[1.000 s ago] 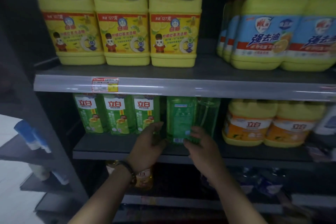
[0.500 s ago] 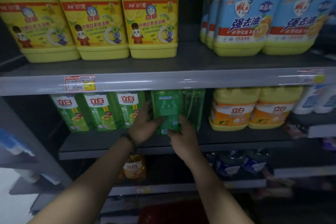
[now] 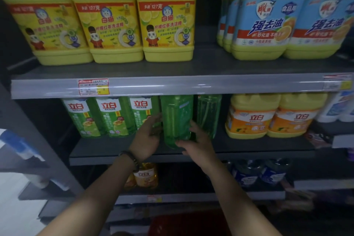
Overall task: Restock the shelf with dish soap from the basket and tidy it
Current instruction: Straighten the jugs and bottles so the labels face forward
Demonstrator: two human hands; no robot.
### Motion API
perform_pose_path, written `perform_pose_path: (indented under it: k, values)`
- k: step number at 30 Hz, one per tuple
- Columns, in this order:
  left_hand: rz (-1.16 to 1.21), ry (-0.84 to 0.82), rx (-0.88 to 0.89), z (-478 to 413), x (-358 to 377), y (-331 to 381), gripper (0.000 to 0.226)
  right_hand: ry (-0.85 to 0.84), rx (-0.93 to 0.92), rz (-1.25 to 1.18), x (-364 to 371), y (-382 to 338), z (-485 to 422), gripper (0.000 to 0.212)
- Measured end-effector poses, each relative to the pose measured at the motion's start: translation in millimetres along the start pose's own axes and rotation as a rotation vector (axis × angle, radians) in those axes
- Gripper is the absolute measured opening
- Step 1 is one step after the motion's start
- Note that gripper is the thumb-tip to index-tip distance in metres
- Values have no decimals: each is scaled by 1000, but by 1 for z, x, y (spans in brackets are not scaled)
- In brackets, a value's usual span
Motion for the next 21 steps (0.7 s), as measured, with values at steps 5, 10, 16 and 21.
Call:
perform_pose_path:
  k: [5,10,16,21]
  values:
    - [-45,29,37,10,-14,-13,56,-27,-11,136,13,1,-4,98]
    - [155,100,-20,23,-1,-8,31,-18,-12,285,25,-2,-12,98]
    - [290,48,-61,38,14,4,44,106,-1,256,25,4,-19,82]
    - [349,13,-118,29,-4,7,33,173,-58,260,23,2,-19,73]
Point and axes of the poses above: each hand's wrist, its own z-axis away from the middle knuckle, its own x-axis out of the palm, y = z × x, the point moved 2 cm from there along -z, towards the middle knuckle, and after that the axes turned 13 degrees about -y, right-handed, at the moved point
